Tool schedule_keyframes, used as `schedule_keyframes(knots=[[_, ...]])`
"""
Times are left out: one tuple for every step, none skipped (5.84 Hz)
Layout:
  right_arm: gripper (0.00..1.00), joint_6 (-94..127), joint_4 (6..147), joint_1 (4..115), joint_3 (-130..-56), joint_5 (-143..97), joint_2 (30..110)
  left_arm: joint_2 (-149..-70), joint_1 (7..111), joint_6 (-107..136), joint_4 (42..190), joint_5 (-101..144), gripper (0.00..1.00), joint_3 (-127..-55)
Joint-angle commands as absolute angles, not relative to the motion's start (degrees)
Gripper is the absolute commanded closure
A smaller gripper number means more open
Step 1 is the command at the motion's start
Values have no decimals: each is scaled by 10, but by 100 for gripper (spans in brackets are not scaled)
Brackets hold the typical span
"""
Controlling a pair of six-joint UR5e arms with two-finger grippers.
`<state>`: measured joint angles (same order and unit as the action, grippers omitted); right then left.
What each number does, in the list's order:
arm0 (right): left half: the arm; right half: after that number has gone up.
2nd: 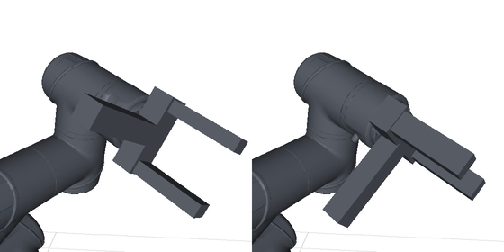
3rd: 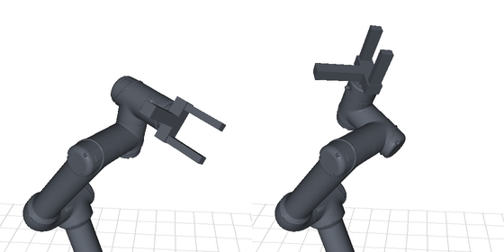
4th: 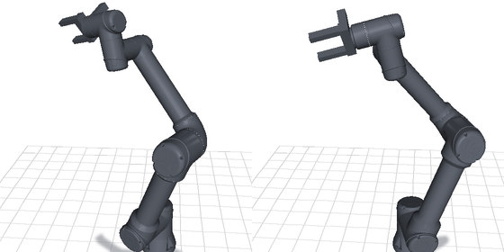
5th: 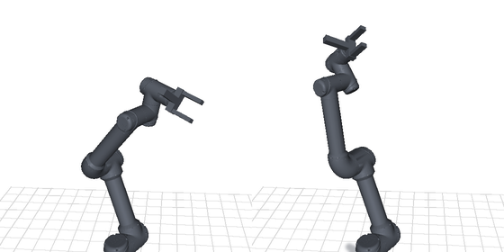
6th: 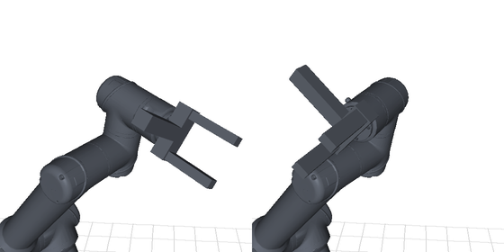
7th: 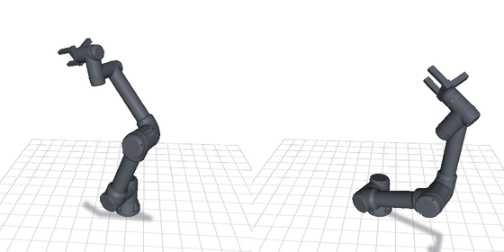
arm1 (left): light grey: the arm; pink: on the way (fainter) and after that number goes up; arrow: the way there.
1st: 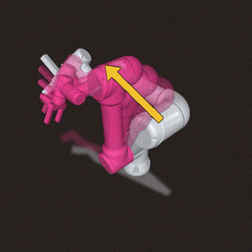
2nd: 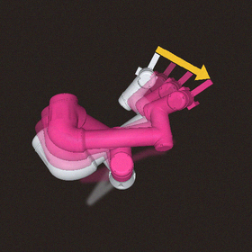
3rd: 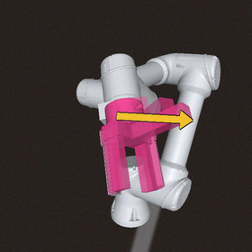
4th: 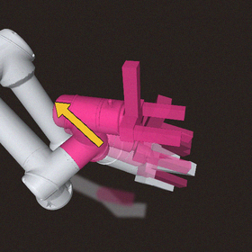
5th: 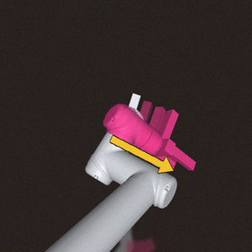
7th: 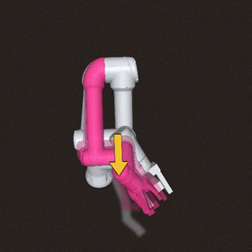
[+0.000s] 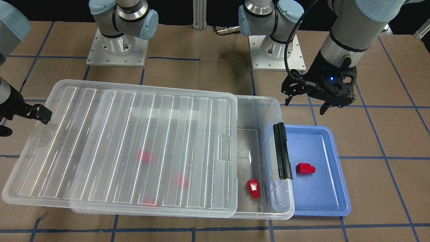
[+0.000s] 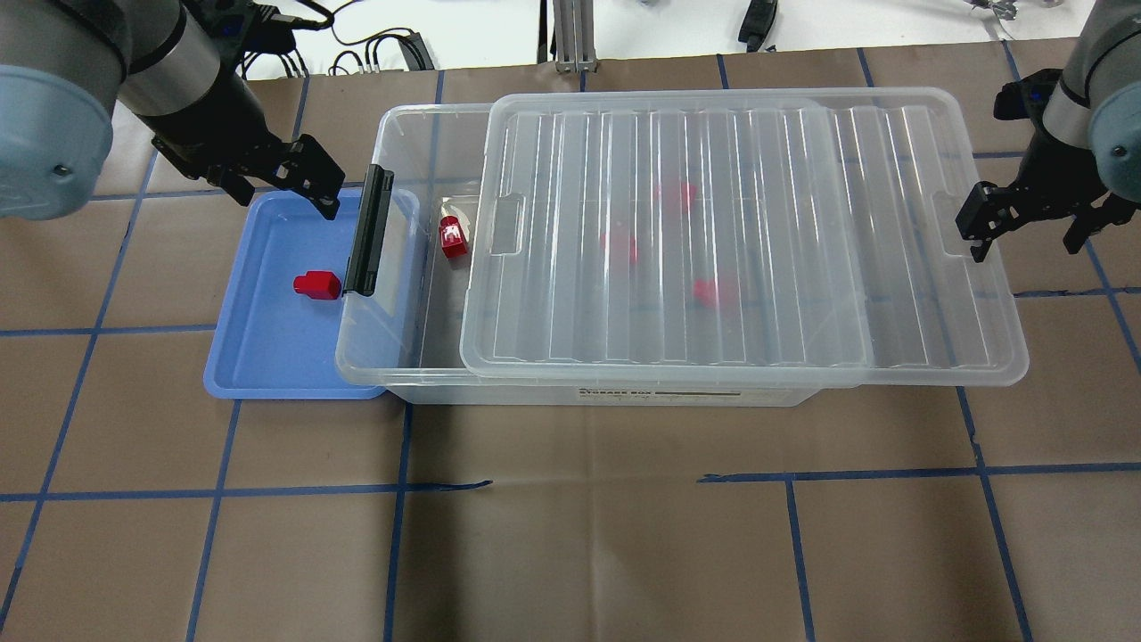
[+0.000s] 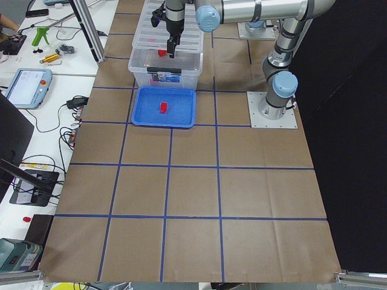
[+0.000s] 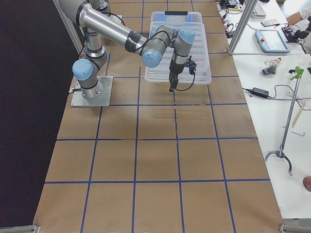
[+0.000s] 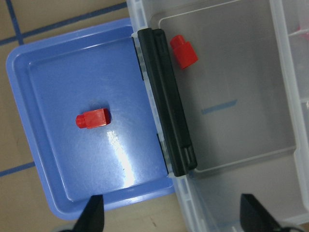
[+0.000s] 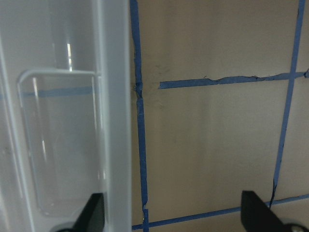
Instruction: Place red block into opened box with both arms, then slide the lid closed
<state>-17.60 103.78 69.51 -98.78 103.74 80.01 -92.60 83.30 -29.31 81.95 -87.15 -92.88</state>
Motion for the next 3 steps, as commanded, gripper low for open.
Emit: schedule_keyframes(knots=[[0,-214,1068,693,-987,1069,798,-960,802,-553,804,-868,2,-934],[0,-232,1086,693,-988,1092,797,-985,792,-706,733,-871,2,-937],[0,-234,1086,682,-988,1099,798,-1018,786,-776,702,-866,2,-937]])
